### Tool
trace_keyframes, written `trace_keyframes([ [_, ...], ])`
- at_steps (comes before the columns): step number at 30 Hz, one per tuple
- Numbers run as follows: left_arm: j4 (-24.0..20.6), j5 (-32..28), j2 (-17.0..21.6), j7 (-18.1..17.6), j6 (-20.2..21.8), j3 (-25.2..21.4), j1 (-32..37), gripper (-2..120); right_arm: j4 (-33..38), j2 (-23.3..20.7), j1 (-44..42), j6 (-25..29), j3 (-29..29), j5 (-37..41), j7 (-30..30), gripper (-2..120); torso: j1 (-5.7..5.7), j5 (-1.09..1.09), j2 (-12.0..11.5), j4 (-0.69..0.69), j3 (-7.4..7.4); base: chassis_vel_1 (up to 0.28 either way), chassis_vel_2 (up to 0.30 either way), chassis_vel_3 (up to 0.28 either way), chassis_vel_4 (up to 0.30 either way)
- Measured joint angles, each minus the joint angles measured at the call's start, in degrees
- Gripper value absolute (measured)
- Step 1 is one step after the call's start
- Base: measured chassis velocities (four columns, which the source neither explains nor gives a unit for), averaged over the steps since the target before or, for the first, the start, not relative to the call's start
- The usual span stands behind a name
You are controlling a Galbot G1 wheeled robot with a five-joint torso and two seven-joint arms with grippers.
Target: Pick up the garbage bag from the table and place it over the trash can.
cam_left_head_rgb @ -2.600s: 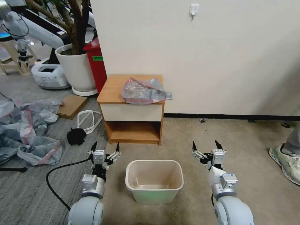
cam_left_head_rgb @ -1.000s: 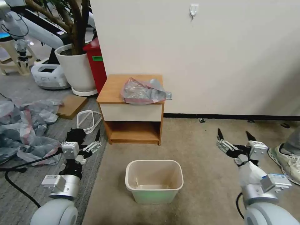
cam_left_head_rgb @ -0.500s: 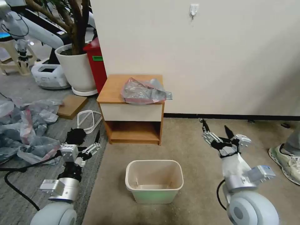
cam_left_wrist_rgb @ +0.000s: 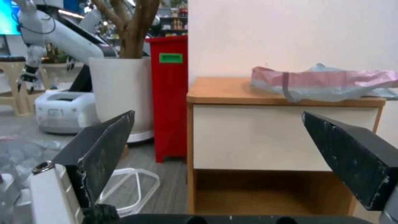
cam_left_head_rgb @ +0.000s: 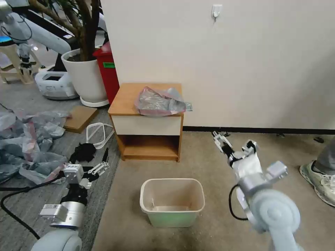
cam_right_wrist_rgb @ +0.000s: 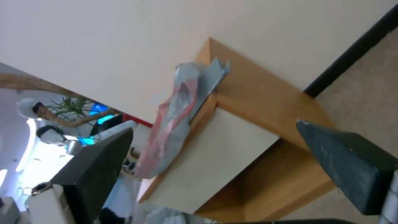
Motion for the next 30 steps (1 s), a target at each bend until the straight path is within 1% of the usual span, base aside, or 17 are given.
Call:
trace_keyframes([
  [3,0.29,-1.11,0.02,0.19,-0.58,-0.15,0.12,100,-1.75,0.87,2.48,-0.11,-0.22,2.81,1.25,100,0.0,0.0,0.0,0.0,0.0,0.0,0.0,0.0,0.0],
  [6,0.43,-1.58,0.03,0.26,-0.78,-0.97,0.33,100,-4.78,2.86,6.05,-0.15,-0.48,5.98,3.3,100,0.0,0.0,0.0,0.01,0.0,0.0,0.0,0.0,0.0],
  [7,0.43,-1.58,0.03,0.26,-0.78,-0.97,0.33,100,-4.78,2.86,6.05,-0.15,-0.48,5.98,3.3,100,0.0,0.0,0.0,0.01,0.0,0.0,0.0,0.0,0.0],
  [10,0.24,-1.87,-0.2,0.26,-0.79,-1.92,0.96,100,-9.23,5.72,9.93,0.2,0.0,7.58,4.42,100,0.0,0.0,0.0,0.0,0.0,0.0,0.0,0.0,0.0],
  [11,0.24,-1.87,-0.2,0.26,-0.79,-1.92,0.96,100,-9.23,5.72,9.93,0.2,0.0,7.58,4.42,100,0.0,0.0,0.0,0.0,0.0,0.0,0.0,0.0,0.0],
  [14,-0.11,-1.91,-0.84,0.26,-0.79,-2.97,1.91,100,-14.87,8.38,14.5,0.74,0.35,9.32,5.78,100,0.0,0.0,0.0,0.01,0.0,0.0,0.0,0.0,0.0],
  [15,-0.11,-1.91,-0.84,0.26,-0.79,-2.97,1.91,100,-14.87,8.38,14.5,0.74,0.35,9.32,5.78,100,0.0,0.0,0.0,0.01,0.0,0.0,0.0,0.0,0.0],
  [18,-0.14,-1.91,-1.37,0.26,-0.79,-3.89,2.87,100,-19.92,8.79,18.86,1.66,0.35,10.36,6.73,100,0.0,0.0,0.0,0.01,0.0,0.0,0.0,0.0,0.0],
  [19,-0.14,-1.91,-1.37,0.26,-0.79,-3.89,2.87,100,-19.92,8.79,18.86,1.66,0.35,10.36,6.73,100,0.0,0.0,0.0,0.01,0.0,0.0,0.0,0.0,0.0],
  [22,-0.18,-1.83,-1.75,0.28,-0.78,-4.54,3.25,100,-24.17,8.79,22.8,2.22,0.25,10.86,7.31,100,0.0,0.0,0.0,0.0,0.0,0.0,0.0,0.0,0.0],
  [23,-0.18,-1.83,-1.75,0.28,-0.78,-4.54,3.25,100,-24.17,8.79,22.8,2.22,0.25,10.86,7.31,100,0.0,0.0,0.0,0.0,0.0,0.0,0.0,0.0,0.0],
  [30,-0.52,-1.59,-2.63,0.31,-0.76,-5.8,4.19,100,-31.91,9.07,28.1,2.69,-0.46,10.91,7.43,99,0.0,0.01,0.0,0.01,0.0,0.0,0.0,0.0,0.0],
])
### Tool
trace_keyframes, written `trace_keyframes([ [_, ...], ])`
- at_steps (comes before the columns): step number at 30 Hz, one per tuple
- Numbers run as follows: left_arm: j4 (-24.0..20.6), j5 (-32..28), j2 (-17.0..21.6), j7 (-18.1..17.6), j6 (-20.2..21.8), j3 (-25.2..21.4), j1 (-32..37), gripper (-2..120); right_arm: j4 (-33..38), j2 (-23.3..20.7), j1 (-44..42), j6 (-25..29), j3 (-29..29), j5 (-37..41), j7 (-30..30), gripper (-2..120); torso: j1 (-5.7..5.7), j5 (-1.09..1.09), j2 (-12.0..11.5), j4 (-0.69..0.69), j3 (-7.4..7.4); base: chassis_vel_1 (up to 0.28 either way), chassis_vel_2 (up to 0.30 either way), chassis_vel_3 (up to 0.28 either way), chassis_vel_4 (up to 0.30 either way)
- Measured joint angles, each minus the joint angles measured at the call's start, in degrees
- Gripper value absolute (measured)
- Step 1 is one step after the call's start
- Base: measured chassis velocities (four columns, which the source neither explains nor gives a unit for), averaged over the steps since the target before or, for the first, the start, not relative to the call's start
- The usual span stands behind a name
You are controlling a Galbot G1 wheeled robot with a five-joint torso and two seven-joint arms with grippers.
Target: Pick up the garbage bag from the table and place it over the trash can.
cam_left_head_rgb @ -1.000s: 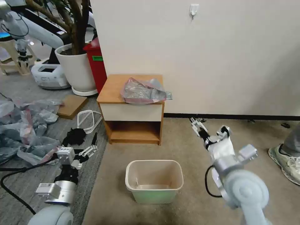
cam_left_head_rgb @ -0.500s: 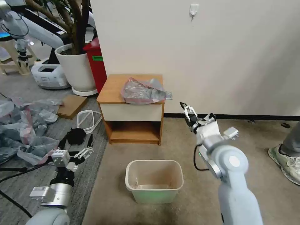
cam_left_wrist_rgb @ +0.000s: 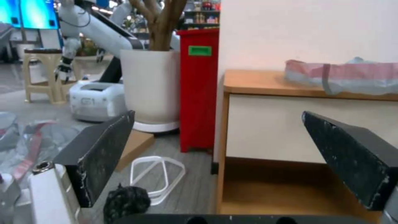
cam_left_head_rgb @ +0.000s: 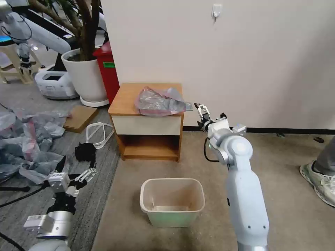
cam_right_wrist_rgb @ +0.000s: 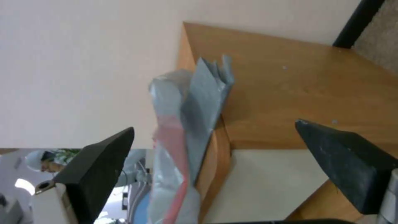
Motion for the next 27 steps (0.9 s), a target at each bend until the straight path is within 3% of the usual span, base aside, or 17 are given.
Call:
trace_keyframes([
  [13,0.41,0.28,-0.68,0.02,-0.12,-1.05,0.36,100,-10.19,-0.17,6.94,0.2,-0.37,0.04,-0.01,99,0.0,-0.01,0.0,-0.01,0.0,0.0,0.0,0.0,0.0],
  [27,1.59,2.1,-1.24,0.04,-0.67,-0.61,-0.17,100,-14.3,-0.23,10.86,-1.31,-1.46,0.84,-0.84,99,0.0,0.0,0.0,-0.01,0.0,0.0,0.0,0.0,0.0],
])
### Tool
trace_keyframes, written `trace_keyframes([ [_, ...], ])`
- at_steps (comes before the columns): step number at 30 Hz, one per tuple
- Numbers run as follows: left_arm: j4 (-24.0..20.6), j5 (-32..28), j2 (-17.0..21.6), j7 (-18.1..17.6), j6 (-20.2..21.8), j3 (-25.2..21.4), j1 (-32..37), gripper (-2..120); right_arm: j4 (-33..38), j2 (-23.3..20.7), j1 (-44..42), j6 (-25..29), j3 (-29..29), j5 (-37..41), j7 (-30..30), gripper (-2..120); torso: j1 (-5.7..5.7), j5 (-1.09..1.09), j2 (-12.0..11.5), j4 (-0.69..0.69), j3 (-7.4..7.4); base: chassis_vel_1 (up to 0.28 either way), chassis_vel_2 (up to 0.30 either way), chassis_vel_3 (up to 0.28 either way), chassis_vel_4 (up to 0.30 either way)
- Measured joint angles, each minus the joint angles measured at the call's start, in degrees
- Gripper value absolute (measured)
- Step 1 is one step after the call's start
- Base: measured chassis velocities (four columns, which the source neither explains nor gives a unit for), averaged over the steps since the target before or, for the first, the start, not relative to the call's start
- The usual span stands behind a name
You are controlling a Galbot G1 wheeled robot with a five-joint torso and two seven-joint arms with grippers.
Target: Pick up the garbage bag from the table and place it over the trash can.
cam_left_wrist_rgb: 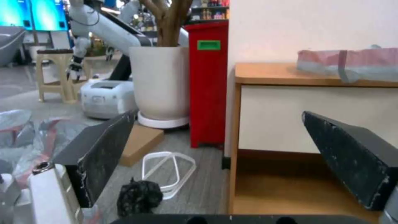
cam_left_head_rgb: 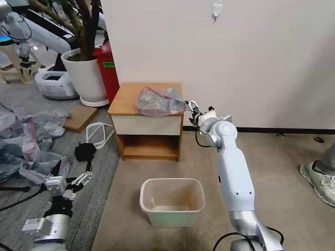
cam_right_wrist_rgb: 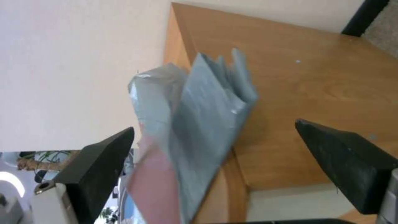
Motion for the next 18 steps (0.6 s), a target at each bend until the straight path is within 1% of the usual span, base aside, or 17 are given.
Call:
trace_keyframes([
  [3,0.04,0.01,0.0,0.0,-0.06,-0.13,0.09,100,-0.65,-0.01,0.9,-0.01,-0.02,-0.01,-0.28,98,0.0,0.0,0.0,0.0,0.0,0.0,0.0,0.0,0.0],
  [6,0.1,0.02,0.03,0.0,-0.15,-0.35,0.2,100,-1.61,-0.02,1.86,-0.01,-0.08,-0.06,-0.58,93,0.0,0.0,0.0,0.0,0.0,0.0,0.0,0.0,0.0],
  [13,0.33,0.22,0.04,0.0,-0.22,-0.42,0.19,100,-1.92,-0.02,1.93,-0.12,-0.35,-0.2,-0.7,88,0.0,0.0,0.0,0.0,0.0,0.0,0.0,0.0,0.0],
  [15,0.44,0.51,-0.12,0.0,-0.31,-0.33,0.21,100,-2.09,-0.03,1.93,-0.22,-0.4,-0.24,-0.75,83,0.0,0.0,0.0,0.0,0.0,0.0,0.0,0.0,0.0],
  [16,0.44,0.51,-0.12,0.0,-0.31,-0.33,0.21,100,-2.09,-0.03,1.93,-0.22,-0.4,-0.24,-0.75,83,0.0,0.0,0.0,0.0,0.0,0.0,0.0,0.0,0.0],
  [18,0.48,0.84,-0.26,0.0,-0.45,-0.28,0.3,100,-2.37,-0.03,2.07,-0.23,-0.41,-0.3,-0.85,77,0.0,0.0,0.0,0.0,0.0,0.0,0.0,0.0,0.0],
])
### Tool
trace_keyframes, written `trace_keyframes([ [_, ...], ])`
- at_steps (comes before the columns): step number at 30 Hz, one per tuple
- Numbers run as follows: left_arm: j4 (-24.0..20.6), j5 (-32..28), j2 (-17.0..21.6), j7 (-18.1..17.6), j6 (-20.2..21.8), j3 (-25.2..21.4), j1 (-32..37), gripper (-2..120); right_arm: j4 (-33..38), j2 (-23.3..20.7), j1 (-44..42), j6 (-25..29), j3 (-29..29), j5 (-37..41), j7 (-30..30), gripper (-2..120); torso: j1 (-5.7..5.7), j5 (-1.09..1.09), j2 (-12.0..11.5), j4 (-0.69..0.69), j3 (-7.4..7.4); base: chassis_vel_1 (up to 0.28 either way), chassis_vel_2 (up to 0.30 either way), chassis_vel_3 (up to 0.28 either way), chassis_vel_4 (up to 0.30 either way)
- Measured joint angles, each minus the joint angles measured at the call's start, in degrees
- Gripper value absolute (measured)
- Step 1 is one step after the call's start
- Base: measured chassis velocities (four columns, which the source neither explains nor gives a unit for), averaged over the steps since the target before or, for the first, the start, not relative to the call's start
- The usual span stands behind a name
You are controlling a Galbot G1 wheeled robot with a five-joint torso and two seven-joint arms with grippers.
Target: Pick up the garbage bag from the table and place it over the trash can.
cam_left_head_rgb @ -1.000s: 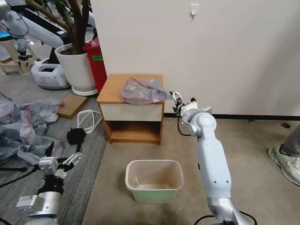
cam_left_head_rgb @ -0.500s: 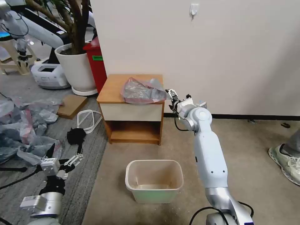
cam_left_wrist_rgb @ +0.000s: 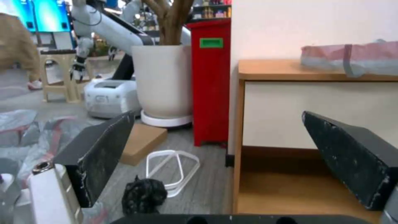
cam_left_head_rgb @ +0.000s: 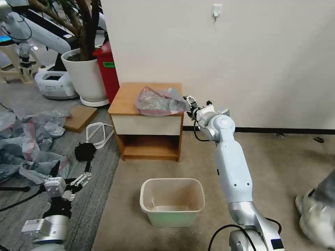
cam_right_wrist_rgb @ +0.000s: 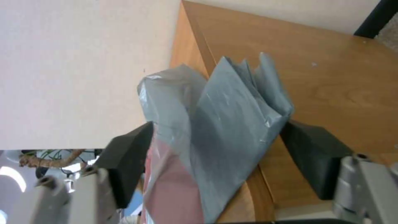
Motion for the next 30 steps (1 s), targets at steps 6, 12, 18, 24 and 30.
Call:
trace_keyframes([
  [6,0.0,0.36,-0.09,0.0,-0.22,-0.11,0.42,100,-0.69,0.0,0.35,0.17,0.24,-0.19,-0.22,54,0.0,0.0,0.0,0.0,0.0,0.0,0.0,0.0,0.0],
  [12,0.03,0.5,-0.06,0.0,-0.32,-0.15,0.53,100,-1.06,-0.01,0.49,0.37,0.57,-0.34,-0.4,46,0.0,0.0,0.0,0.0,0.0,0.0,0.0,0.0,0.0],
  [18,0.34,1.19,-0.09,0.0,-0.45,-0.08,0.49,100,-1.3,0.0,0.58,0.5,0.83,-0.41,-0.65,46,0.0,0.0,0.0,0.0,0.0,0.0,0.0,0.0,0.0],
  [24,0.39,1.56,-0.07,0.0,-0.58,-0.05,0.65,100,-1.42,0.0,0.58,0.59,1.18,-0.42,-0.83,48,0.0,0.0,0.0,0.0,0.0,0.0,0.0,0.0,0.0],
  [30,0.38,1.73,-0.21,0.0,-0.75,-0.08,1.02,100,-1.52,-0.01,0.58,0.62,1.34,-0.41,-0.9,49,0.0,0.0,0.0,0.0,0.0,0.0,0.0,0.0,0.0],
])
